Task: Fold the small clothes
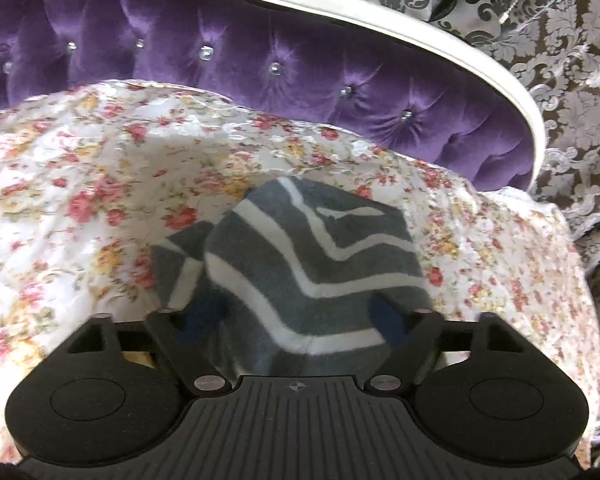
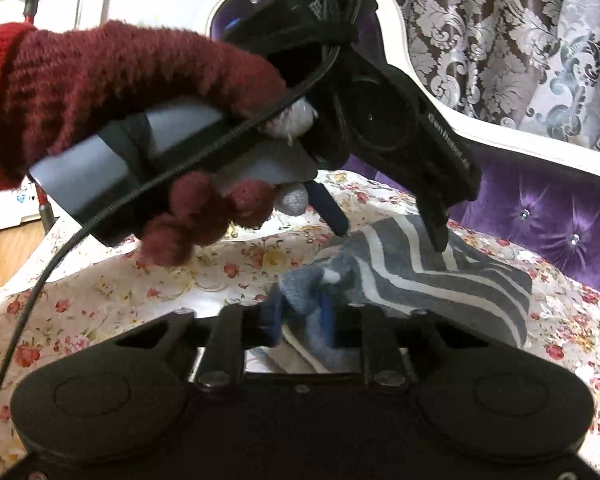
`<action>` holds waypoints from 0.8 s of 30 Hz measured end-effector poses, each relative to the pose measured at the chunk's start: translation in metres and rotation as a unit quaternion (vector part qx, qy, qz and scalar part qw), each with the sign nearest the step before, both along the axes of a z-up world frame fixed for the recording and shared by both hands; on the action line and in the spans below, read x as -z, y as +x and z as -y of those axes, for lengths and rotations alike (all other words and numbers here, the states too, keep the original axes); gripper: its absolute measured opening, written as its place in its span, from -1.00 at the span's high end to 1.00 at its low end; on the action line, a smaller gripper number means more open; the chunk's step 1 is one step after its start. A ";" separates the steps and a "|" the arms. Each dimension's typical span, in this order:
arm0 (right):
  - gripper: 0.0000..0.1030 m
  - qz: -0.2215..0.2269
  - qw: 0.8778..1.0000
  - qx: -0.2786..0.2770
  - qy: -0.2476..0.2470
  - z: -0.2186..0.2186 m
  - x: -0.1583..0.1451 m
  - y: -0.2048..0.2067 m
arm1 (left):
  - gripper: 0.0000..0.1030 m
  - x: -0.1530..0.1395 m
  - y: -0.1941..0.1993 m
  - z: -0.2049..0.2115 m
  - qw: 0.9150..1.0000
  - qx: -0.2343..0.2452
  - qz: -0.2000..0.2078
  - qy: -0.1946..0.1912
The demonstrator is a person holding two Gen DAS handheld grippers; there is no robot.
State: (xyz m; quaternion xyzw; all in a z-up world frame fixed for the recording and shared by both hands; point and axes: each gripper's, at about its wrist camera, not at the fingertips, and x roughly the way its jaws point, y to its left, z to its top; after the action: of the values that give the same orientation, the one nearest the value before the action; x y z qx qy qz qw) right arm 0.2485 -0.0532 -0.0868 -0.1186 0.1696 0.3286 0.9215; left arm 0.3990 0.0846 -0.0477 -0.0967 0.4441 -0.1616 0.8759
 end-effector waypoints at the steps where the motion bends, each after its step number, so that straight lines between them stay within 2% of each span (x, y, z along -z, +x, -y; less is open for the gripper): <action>1: 0.52 -0.001 1.000 -0.001 0.002 0.000 0.000 -0.001 | -0.30 0.002 0.001 0.001 1.000 0.002 0.000 -0.008; 3: 0.52 -0.002 1.000 0.000 0.005 0.001 0.002 -0.001 | -0.25 0.005 0.002 0.005 1.000 0.006 0.000 -0.011; 5: 0.52 -0.005 1.000 0.000 0.006 0.001 0.003 -0.001 | -0.06 0.008 0.003 0.010 1.000 0.010 0.002 -0.005; 6: 0.52 -0.006 1.000 0.001 0.008 0.002 0.004 -0.002 | 0.21 0.009 0.004 0.011 1.000 0.012 0.001 -0.006; 7: 0.52 -0.007 1.000 0.002 0.010 0.002 0.005 -0.002 | 0.73 0.010 0.004 0.012 1.000 0.013 0.002 -0.011; 8: 0.54 -0.009 1.000 0.003 0.011 0.002 0.005 -0.003 | 0.98 0.011 0.005 0.012 1.000 0.011 0.003 -0.013; 11: 0.64 -0.010 1.000 0.005 0.016 0.003 0.003 -0.001 | 1.00 0.004 0.004 0.010 1.000 -0.001 0.023 -0.006; 17: 0.69 -0.006 0.999 0.002 0.033 0.004 -0.004 -0.004 | 1.00 -0.017 0.007 -0.007 0.999 0.001 0.042 0.005; 20: 0.69 -0.012 0.999 0.001 0.037 0.003 -0.002 -0.002 | 0.92 -0.017 0.007 -0.015 0.999 0.013 0.031 -0.017; 21: 0.69 -0.014 0.999 0.001 0.037 0.004 -0.001 -0.002 | 0.68 -0.016 0.007 -0.015 0.999 0.017 0.027 -0.022; 22: 0.69 -0.016 0.999 0.000 0.037 0.004 0.000 -0.002 | 0.18 -0.013 0.007 -0.015 0.999 0.023 0.019 -0.027; 24: 0.69 -0.021 0.999 -0.002 0.040 0.005 0.001 -0.002 | -0.31 -0.006 0.007 -0.012 0.999 0.026 0.006 -0.035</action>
State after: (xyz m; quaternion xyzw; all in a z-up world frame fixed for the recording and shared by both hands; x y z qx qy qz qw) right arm 0.2461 -0.0577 -0.0882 -0.0749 0.1753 0.3396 0.9210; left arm 0.4061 0.0971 -0.0416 -0.1148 0.4352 -0.2007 0.8701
